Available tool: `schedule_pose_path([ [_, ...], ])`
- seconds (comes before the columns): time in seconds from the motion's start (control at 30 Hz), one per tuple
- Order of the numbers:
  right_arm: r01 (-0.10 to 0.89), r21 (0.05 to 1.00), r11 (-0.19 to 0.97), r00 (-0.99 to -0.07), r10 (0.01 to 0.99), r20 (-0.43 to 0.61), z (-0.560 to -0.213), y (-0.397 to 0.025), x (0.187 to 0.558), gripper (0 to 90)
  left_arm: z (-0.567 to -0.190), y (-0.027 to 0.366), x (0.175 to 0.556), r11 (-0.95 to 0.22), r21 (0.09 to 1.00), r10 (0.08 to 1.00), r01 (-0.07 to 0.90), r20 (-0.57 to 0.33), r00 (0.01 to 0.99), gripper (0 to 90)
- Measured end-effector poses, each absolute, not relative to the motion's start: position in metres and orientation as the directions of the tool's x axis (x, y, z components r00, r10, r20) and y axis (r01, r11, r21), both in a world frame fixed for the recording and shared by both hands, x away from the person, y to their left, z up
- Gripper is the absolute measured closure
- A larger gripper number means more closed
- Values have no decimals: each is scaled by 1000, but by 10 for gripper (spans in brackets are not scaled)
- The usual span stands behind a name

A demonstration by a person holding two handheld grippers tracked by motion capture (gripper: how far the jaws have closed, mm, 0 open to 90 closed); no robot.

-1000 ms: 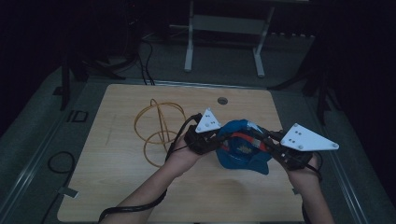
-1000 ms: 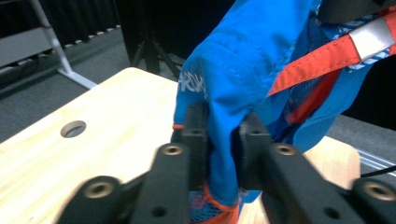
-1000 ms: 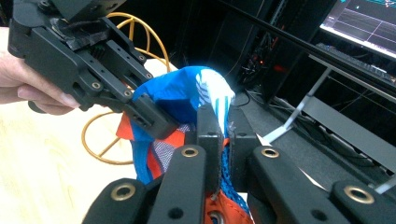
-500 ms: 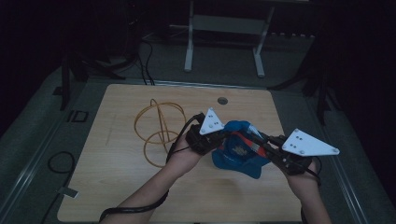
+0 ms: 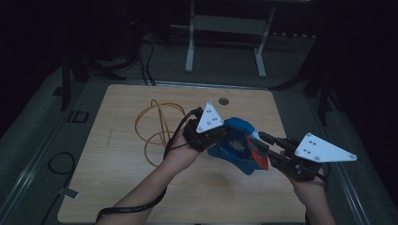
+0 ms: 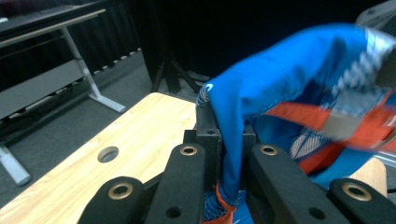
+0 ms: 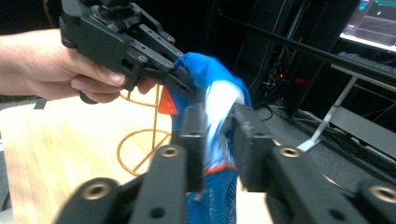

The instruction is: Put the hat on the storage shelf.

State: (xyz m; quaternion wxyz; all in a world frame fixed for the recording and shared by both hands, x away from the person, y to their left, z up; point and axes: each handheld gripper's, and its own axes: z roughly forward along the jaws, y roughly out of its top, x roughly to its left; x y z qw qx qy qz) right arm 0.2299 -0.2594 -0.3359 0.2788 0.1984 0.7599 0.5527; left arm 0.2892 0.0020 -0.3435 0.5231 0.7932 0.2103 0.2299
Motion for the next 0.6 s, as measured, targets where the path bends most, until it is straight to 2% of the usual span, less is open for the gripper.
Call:
schedule_pose_path([
  [0.1, -11, 959, 285, -766, 614, -191, -333, -263, 225, 652, -343, 4, 289, -366, 926, 582, 88, 154, 799, 876],
  [0.2, -13, 962, 274, -753, 631, -190, -332, -268, 225, 631, -343, 8, 288, -356, 932, 576, 70, 160, 802, 876],
  [0.47, 35, 956, 291, -754, 635, -166, -346, -275, 232, 600, -339, 22, 288, -289, 957, 543, 19, 147, 827, 876],
  [0.6, 37, 957, 288, -755, 635, -162, -349, -276, 233, 623, -338, 27, 289, -259, 966, 509, -2, 138, 850, 876],
])
